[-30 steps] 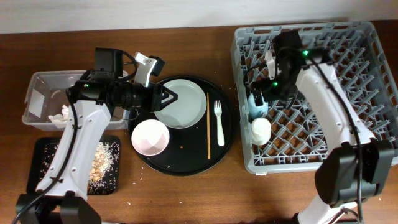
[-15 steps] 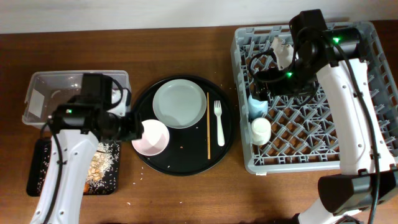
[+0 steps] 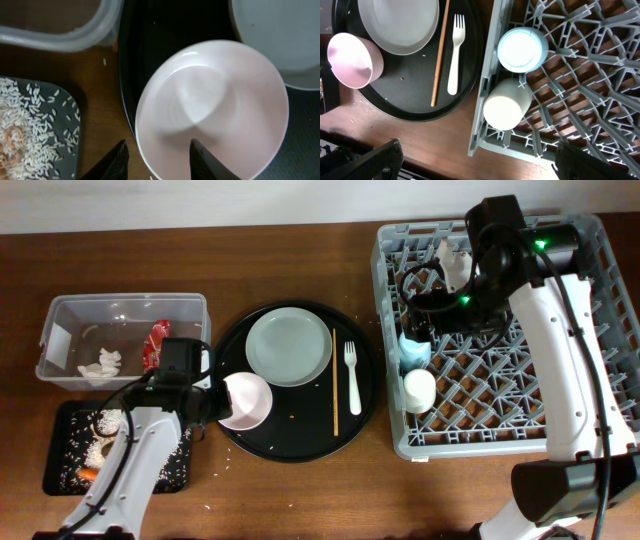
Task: Sort waste into correct bins and load items into the dishwasher rack
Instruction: 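Grasp the rim of the pink bowl with the left gripper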
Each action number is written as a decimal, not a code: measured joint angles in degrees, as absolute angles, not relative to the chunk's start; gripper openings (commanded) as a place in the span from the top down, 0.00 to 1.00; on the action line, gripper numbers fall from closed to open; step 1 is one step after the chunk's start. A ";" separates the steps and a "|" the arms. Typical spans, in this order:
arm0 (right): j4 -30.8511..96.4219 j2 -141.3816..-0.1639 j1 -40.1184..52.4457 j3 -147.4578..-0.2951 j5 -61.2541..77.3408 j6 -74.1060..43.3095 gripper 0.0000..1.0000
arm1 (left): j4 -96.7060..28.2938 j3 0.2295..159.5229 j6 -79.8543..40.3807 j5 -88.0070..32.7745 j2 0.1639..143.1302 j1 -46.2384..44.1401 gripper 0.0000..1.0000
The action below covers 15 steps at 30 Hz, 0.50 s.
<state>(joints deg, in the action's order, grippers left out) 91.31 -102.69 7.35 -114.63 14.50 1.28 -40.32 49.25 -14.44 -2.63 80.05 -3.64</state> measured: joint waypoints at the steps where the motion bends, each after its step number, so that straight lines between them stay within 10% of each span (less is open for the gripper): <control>1: 91.31 -102.69 7.35 -114.63 14.50 1.30 0.01 | -39.92 49.17 -14.44 -2.48 80.05 -3.64 0.61; 15: 91.29 -102.69 7.35 -114.63 14.50 1.30 0.01 | -36.53 46.37 -19.84 -1.89 81.41 -3.64 0.62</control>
<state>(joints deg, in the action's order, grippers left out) 91.29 -102.69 7.35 -114.63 14.50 1.30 -36.53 46.37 -19.84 -1.89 81.41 -3.64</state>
